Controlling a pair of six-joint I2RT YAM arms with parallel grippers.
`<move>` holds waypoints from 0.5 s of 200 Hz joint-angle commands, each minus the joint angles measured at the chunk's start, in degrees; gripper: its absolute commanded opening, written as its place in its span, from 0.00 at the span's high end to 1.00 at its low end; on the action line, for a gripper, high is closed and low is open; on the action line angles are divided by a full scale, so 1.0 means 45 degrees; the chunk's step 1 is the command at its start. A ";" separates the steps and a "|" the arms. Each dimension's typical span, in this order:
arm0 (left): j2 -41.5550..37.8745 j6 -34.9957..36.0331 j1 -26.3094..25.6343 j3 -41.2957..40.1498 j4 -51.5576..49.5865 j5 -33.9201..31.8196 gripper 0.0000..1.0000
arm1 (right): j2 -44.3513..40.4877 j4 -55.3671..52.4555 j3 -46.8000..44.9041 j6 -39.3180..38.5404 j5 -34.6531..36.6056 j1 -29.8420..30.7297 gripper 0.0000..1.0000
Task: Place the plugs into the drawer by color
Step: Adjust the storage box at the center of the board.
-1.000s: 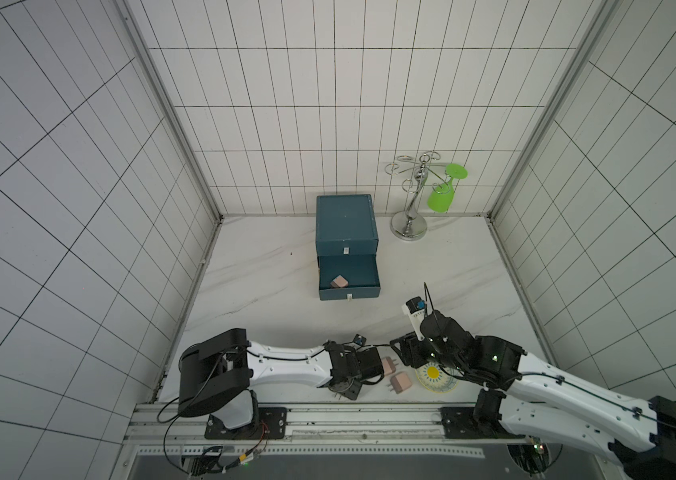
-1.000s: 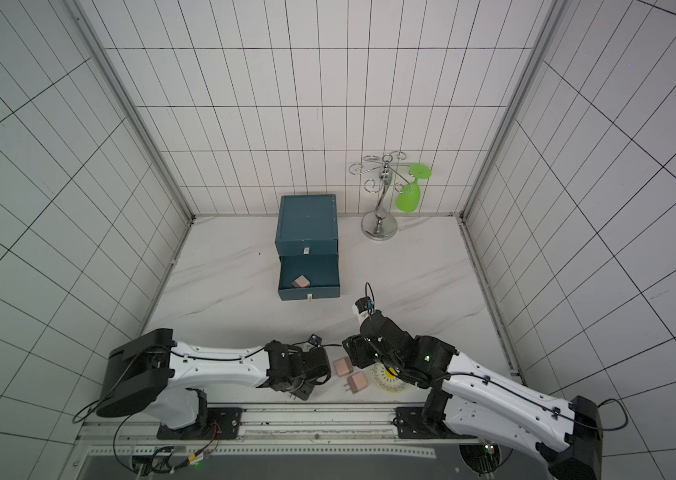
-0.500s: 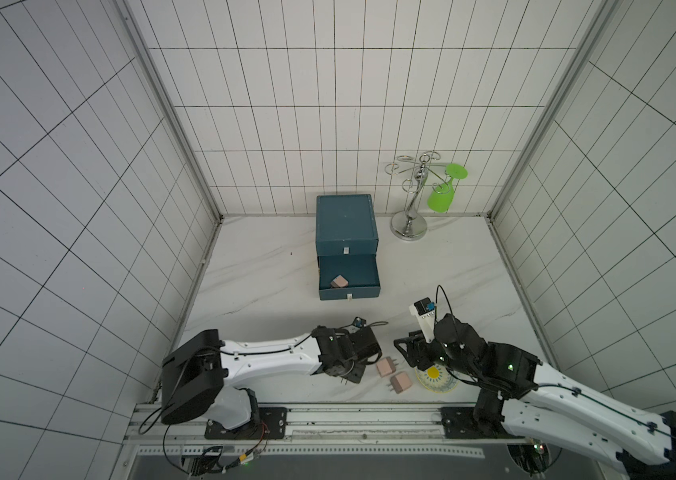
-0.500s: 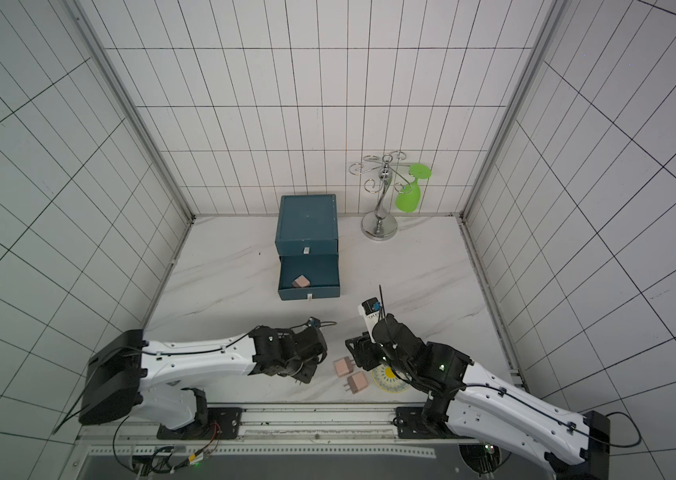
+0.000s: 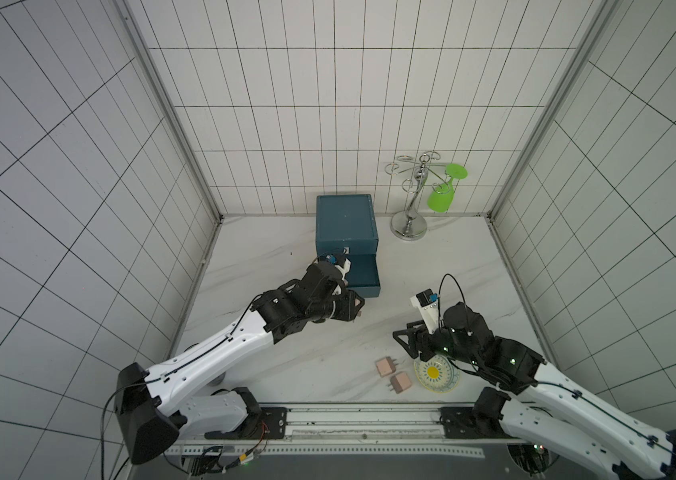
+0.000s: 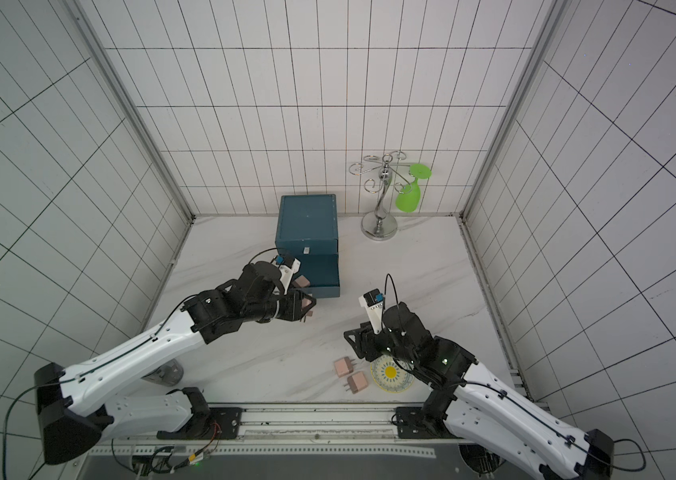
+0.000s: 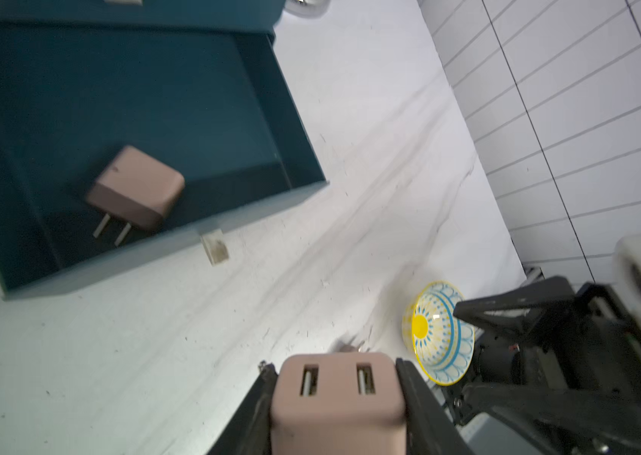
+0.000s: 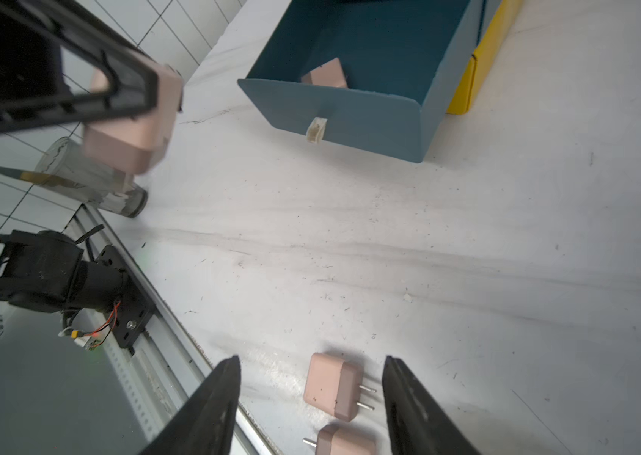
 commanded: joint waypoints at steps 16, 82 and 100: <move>0.3310 0.0786 0.0350 0.3410 -0.1930 -0.2515 1.00 | 0.0012 0.0257 0.0138 -0.0252 0.0501 -0.0224 0.39; 0.8781 0.0670 0.0737 0.8589 -0.4391 -0.2873 1.00 | -0.1690 0.0117 -0.0595 -0.0158 0.0975 -0.0261 0.40; 0.9319 0.0639 0.0840 0.9035 -0.4406 -0.3109 1.00 | -0.1933 0.0119 -0.0764 -0.0081 0.0995 -0.0271 0.40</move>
